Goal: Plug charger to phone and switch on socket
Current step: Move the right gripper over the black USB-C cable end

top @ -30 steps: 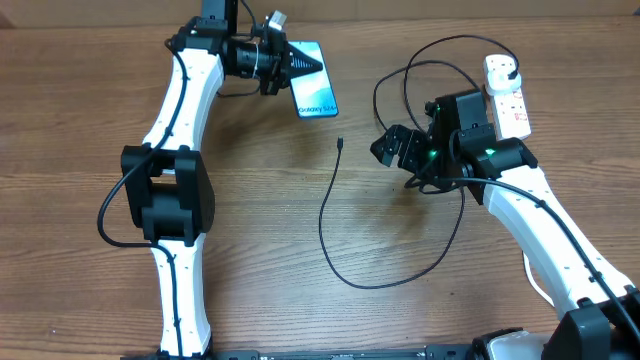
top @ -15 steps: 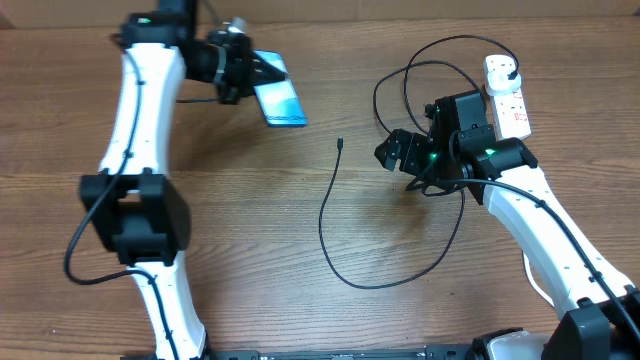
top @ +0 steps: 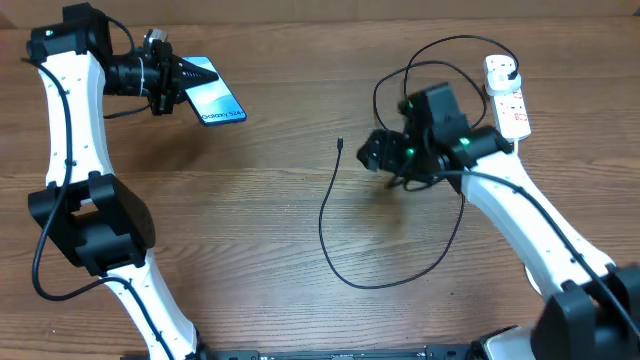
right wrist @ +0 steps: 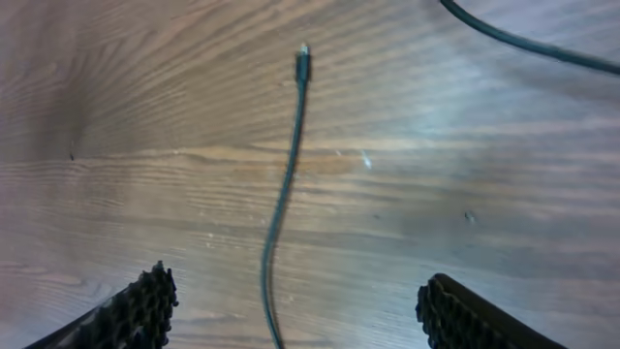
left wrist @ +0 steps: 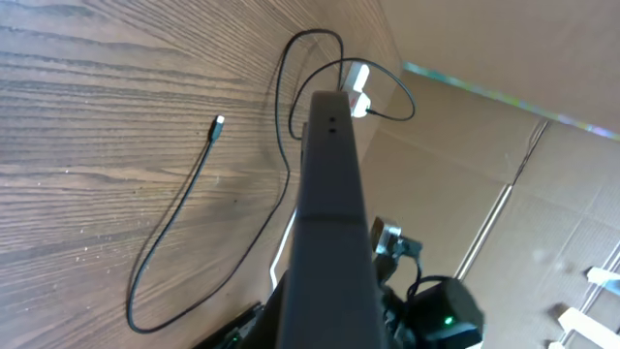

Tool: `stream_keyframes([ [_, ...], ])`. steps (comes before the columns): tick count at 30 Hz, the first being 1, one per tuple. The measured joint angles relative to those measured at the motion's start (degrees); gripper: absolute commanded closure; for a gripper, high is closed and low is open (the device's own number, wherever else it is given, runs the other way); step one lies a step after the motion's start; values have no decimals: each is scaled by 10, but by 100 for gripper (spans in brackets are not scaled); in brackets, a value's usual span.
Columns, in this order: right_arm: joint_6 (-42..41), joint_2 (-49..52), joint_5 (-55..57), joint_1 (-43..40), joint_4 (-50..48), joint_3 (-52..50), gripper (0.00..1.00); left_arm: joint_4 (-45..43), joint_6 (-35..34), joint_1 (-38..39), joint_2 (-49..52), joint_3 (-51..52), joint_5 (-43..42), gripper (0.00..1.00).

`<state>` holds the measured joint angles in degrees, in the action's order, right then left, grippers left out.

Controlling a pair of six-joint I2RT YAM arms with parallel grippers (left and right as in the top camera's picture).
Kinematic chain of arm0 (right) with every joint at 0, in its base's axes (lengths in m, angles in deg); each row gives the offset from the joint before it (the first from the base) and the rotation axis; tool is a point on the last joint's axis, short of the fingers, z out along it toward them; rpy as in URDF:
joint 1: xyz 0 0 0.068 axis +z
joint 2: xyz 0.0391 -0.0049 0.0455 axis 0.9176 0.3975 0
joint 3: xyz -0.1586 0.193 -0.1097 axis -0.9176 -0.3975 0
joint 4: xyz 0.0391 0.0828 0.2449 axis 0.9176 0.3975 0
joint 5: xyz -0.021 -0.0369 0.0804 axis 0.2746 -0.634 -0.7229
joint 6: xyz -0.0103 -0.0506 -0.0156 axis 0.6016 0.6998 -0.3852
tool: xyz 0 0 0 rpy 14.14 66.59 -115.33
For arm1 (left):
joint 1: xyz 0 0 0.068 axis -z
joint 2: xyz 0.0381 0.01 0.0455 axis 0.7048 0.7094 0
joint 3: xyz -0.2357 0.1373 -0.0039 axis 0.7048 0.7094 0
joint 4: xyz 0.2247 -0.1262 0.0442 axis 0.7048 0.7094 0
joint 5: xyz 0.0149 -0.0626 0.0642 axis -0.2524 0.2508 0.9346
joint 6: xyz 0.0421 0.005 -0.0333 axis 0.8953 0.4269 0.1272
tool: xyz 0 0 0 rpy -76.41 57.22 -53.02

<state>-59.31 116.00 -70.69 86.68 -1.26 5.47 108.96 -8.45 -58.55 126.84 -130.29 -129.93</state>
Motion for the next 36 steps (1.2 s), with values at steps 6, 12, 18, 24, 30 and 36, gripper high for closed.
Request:
stream_keyframes([
  [6, 2, 92, 22, 17, 55, 119, 28, -1, 4, 3, 0, 0, -2, 96],
  [12, -6, 126, 35, 28, 43, 148, 36, -2, 4, 5, 0, 0, -2, 96],
  [18, -30, 139, 40, 28, 17, 148, 49, -5, -3, 24, 0, 0, -1, 96],
  [24, -49, 174, 43, 28, 3, 148, 55, -16, -19, 49, 0, 1, 5, 96],
  [30, -57, 217, 44, 29, -13, 148, 59, -38, -31, 51, 0, 5, 19, 96],
  [36, -59, 249, 46, 31, -48, 148, 63, -43, -36, 50, 0, 5, 54, 96],
])
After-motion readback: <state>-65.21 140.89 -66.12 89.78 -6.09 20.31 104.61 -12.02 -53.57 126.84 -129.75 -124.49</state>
